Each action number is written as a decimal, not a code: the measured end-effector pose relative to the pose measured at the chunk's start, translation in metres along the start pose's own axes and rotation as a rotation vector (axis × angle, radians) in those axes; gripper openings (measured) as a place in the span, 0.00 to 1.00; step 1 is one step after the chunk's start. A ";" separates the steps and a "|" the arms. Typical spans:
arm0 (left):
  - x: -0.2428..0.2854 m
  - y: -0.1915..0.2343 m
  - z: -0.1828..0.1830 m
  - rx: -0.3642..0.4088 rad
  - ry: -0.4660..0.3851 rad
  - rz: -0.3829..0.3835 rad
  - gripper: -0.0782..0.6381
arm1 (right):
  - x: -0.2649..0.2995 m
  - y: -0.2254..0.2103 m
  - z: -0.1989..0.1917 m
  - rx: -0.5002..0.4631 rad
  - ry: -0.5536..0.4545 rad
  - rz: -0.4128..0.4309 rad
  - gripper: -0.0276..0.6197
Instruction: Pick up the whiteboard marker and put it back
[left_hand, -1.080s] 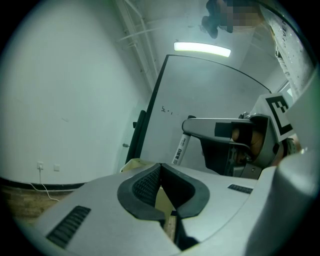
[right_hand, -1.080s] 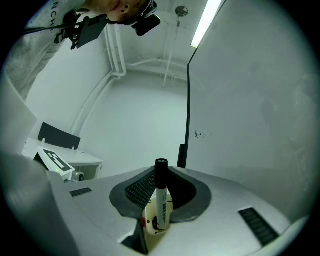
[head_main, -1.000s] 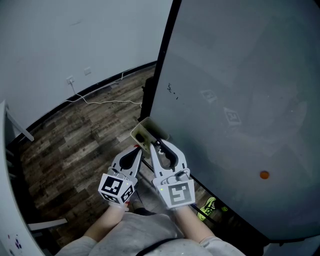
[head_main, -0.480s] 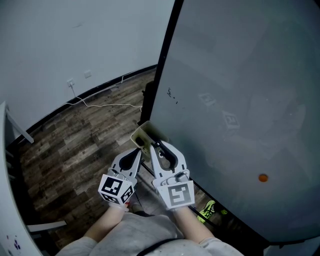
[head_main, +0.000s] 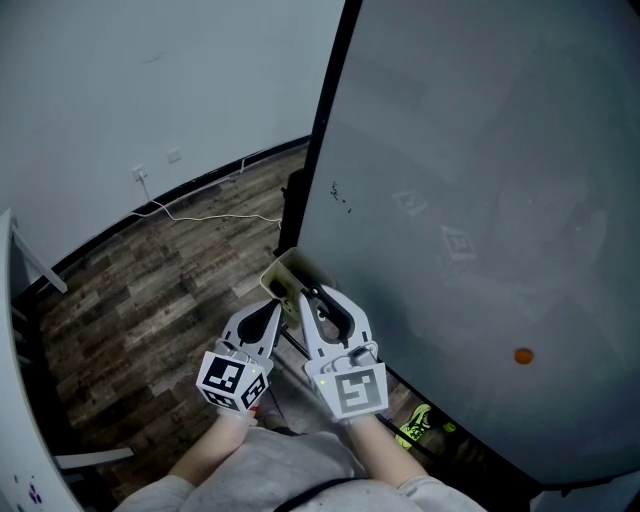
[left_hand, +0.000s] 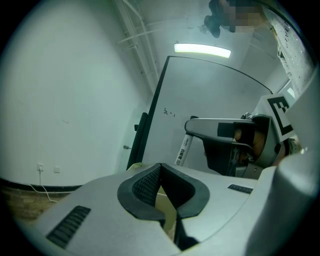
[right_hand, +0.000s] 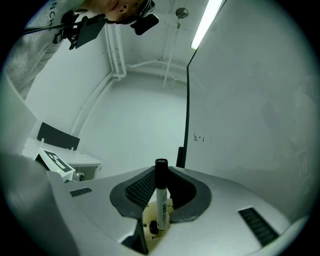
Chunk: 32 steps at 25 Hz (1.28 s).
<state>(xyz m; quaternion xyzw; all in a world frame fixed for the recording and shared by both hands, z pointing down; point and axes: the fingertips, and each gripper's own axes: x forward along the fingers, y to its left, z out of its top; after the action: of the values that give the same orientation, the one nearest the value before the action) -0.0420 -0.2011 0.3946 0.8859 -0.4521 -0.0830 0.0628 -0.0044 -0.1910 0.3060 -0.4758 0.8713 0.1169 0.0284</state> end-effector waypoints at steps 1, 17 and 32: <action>0.000 0.000 0.000 0.000 0.000 0.000 0.13 | 0.000 0.000 0.001 0.000 -0.004 0.000 0.16; -0.003 -0.002 -0.001 -0.008 0.003 -0.004 0.13 | -0.003 0.002 -0.004 0.010 0.014 -0.007 0.16; -0.002 -0.003 -0.006 -0.011 0.026 -0.015 0.13 | -0.001 0.003 -0.007 0.018 0.026 0.001 0.16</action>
<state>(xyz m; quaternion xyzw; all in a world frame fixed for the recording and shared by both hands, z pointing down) -0.0396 -0.1977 0.4003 0.8899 -0.4440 -0.0743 0.0732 -0.0063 -0.1906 0.3138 -0.4767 0.8727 0.1031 0.0213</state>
